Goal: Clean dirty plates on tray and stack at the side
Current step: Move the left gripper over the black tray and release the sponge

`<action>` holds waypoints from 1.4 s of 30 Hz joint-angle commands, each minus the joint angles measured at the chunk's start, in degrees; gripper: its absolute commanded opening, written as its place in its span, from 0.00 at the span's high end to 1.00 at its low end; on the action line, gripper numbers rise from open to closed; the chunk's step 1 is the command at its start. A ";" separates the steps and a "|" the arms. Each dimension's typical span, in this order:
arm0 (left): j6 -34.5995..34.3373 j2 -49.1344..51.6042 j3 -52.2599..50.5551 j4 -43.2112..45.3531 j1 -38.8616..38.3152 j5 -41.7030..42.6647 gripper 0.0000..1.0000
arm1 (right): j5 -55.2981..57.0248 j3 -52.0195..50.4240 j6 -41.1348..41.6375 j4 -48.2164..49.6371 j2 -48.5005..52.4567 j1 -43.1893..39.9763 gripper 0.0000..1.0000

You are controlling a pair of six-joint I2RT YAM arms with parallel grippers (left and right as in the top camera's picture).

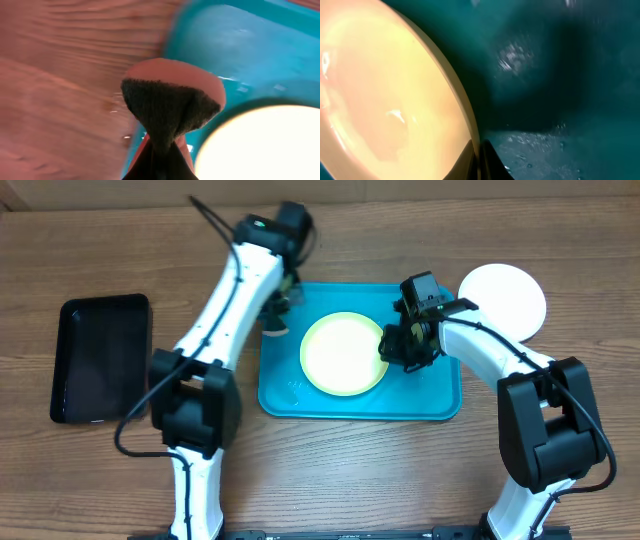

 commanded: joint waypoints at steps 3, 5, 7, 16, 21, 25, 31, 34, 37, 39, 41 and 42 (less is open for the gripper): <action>-1.49 -3.26 1.25 -4.46 13.05 -1.68 0.96 | 7.02 7.54 -2.01 -3.06 -3.54 4.66 0.96; -1.49 -3.21 0.59 -4.98 17.11 -1.66 0.96 | 10.05 9.05 -2.01 -4.24 -3.54 6.12 0.96; -1.46 -3.21 0.11 -4.87 22.21 -1.49 0.96 | 13.00 10.14 -2.01 -4.94 -3.54 7.85 0.96; 2.21 -3.17 -3.41 -1.84 38.91 5.62 0.96 | 14.53 10.60 -1.07 -3.93 -3.54 11.17 0.96; 4.46 -3.15 -8.26 3.13 45.33 10.93 0.96 | 14.53 10.58 -1.11 -4.68 -3.54 11.17 0.96; 4.81 -3.15 -11.37 6.86 49.44 13.22 0.96 | 14.56 10.58 -1.14 -5.77 -3.54 11.17 0.96; 4.81 -3.15 -12.20 8.07 52.39 13.49 0.77 | 14.56 10.58 -1.14 -5.60 -3.54 11.17 0.96; 4.81 -3.15 -12.20 8.09 52.57 15.19 0.54 | 14.56 10.58 -1.14 -5.55 -3.54 11.17 0.96; 5.31 -3.15 -12.20 8.11 52.54 16.33 0.55 | 14.56 10.58 -1.16 -5.57 -3.54 11.17 0.96; 5.44 -3.17 -12.20 8.11 52.54 17.07 0.56 | 14.56 10.58 -1.16 -5.57 -3.54 11.17 0.96; 5.57 -3.17 -12.17 8.04 52.54 19.45 0.56 | 14.58 10.73 -1.20 -5.62 -3.54 11.17 0.96; 6.34 -3.19 -12.15 8.07 52.54 21.62 0.56 | 14.62 10.97 -1.53 -5.66 -3.54 11.17 0.96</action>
